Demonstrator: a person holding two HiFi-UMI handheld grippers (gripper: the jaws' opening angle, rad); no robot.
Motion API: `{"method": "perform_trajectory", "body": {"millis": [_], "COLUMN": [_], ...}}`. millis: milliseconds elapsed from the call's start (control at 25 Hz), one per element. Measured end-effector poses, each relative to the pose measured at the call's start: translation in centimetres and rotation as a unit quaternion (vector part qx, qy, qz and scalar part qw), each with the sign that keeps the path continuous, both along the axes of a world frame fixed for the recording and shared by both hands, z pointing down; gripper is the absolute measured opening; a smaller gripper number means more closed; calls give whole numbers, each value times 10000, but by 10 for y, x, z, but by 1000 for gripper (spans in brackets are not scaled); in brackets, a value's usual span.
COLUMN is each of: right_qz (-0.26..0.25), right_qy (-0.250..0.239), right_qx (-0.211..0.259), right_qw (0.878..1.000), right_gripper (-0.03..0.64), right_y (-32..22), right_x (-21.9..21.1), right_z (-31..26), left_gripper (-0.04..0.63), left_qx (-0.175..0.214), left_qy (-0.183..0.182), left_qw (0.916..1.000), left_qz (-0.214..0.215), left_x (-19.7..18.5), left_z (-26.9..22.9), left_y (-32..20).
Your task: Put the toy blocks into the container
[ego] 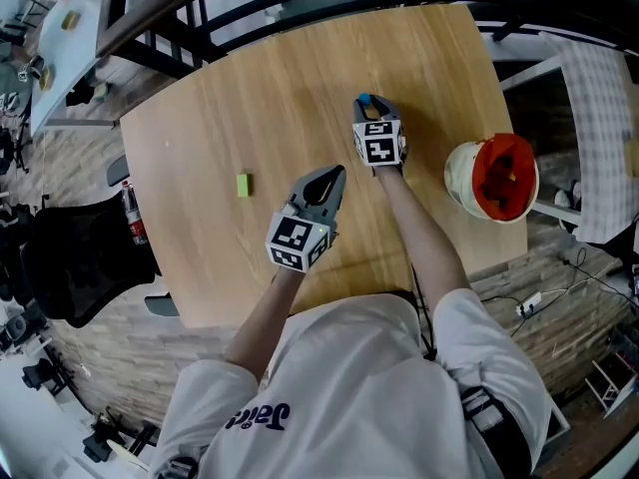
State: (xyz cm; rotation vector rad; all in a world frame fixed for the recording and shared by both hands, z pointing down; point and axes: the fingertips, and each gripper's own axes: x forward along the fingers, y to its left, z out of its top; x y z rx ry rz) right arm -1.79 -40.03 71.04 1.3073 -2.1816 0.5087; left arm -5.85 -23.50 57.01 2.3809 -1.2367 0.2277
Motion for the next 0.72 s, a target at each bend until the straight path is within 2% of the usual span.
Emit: {"method": "perform_trajectory", "body": {"millis": [160, 360, 720], "right_qz": [-17, -63, -364], "right_qy": [56, -23, -307], "right_qx": [20, 267, 1123], "right_qw": [10000, 9996, 9925], "right_gripper": [132, 132, 132], "right_y": [6, 22, 68], "right_x": [5, 13, 32], "right_z": [-9, -44, -169], "left_gripper": [6, 6, 6], "left_qx": [79, 209, 508], "left_qy": [35, 70, 233], "left_qw": [10000, 9998, 9983], "left_qz": [-6, -5, 152], "left_x": [1, 3, 21], "left_z": [-8, -20, -46], "left_y": [2, 7, 24]}}
